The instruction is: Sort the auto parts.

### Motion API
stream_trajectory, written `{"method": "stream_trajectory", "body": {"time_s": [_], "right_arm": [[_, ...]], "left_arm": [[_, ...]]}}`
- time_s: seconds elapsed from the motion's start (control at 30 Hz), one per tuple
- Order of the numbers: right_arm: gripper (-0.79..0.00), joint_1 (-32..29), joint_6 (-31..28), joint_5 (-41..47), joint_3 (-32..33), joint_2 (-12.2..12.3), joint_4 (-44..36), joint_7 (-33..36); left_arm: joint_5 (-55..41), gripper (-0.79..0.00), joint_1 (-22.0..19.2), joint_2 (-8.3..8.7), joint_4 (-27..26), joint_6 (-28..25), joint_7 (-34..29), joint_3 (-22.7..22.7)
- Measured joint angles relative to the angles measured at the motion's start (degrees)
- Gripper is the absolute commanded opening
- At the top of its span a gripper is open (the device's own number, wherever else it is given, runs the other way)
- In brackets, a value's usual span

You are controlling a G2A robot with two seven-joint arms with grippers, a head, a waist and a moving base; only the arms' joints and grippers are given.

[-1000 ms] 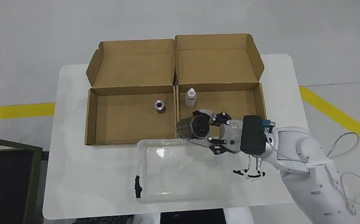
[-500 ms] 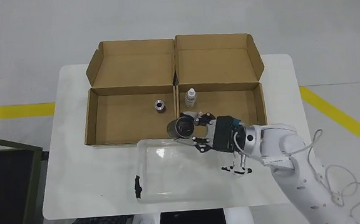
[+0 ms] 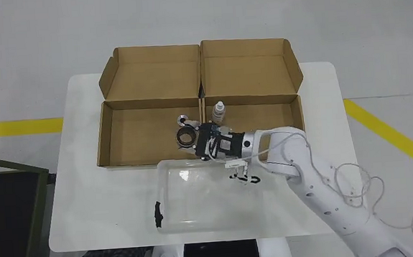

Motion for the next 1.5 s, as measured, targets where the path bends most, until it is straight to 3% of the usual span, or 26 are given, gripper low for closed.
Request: {"method": "stream_trajectory", "body": {"time_s": [0.47,1.03,1.2,1.5], "right_arm": [[-0.785,10.3,3.1,-0.5,-9.0,-3.9,11.1,7.4],[-0.785,14.9,3.1,-0.1,-14.6,-7.4,20.9,10.1],[-0.634,15.2,3.0,0.1,-15.1,-8.1,22.4,10.0],[-0.576,15.5,2.0,0.2,-15.6,-9.0,24.4,10.2]], "left_arm": [[0.0,0.000,0.0,0.00,0.0,0.0,0.0,0.0],[0.0,0.000,0.0,0.00,0.0,0.0,0.0,0.0],[0.0,0.000,0.0,0.00,0.0,0.0,0.0,0.0],[0.0,0.000,0.0,0.00,0.0,0.0,0.0,0.0]]}}
